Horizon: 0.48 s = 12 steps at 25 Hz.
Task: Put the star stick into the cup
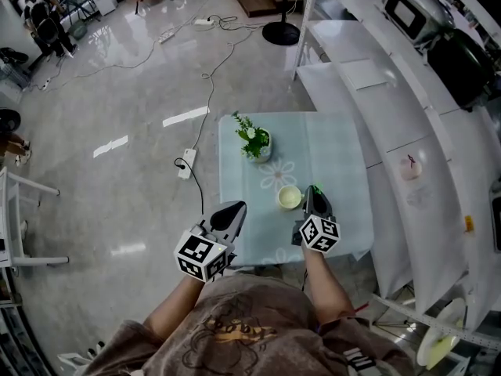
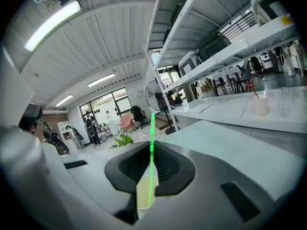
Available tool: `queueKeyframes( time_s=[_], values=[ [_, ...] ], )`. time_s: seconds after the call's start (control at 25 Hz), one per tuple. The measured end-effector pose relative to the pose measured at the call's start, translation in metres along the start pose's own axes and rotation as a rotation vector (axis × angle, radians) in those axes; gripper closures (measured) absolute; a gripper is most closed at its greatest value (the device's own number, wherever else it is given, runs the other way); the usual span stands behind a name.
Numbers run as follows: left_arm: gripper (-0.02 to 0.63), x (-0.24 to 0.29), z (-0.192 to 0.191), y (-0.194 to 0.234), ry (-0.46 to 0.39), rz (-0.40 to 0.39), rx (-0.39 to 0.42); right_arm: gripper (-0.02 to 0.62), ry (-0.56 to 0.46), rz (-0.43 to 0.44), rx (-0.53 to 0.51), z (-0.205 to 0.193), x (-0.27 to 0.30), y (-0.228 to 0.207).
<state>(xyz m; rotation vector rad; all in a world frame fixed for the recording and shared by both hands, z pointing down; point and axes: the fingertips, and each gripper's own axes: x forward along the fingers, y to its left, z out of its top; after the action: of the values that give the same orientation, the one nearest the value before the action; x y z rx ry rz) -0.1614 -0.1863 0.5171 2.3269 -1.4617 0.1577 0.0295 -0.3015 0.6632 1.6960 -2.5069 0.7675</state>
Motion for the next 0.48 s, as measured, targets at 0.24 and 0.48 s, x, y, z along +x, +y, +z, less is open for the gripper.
queueKeyframes(
  time_s=[0.24, 0.48],
  values=[
    [0.584, -0.001, -0.003, -0.001, 0.011, 0.009, -0.006, 0.563, 0.035, -0.006, 0.019, -0.01, 0.003, -0.01],
    [0.584, -0.001, -0.005, -0.004, 0.02, 0.012, -0.006, 0.538, 0.051, 0.002, 0.024, -0.014, 0.004, -0.014]
  ],
)
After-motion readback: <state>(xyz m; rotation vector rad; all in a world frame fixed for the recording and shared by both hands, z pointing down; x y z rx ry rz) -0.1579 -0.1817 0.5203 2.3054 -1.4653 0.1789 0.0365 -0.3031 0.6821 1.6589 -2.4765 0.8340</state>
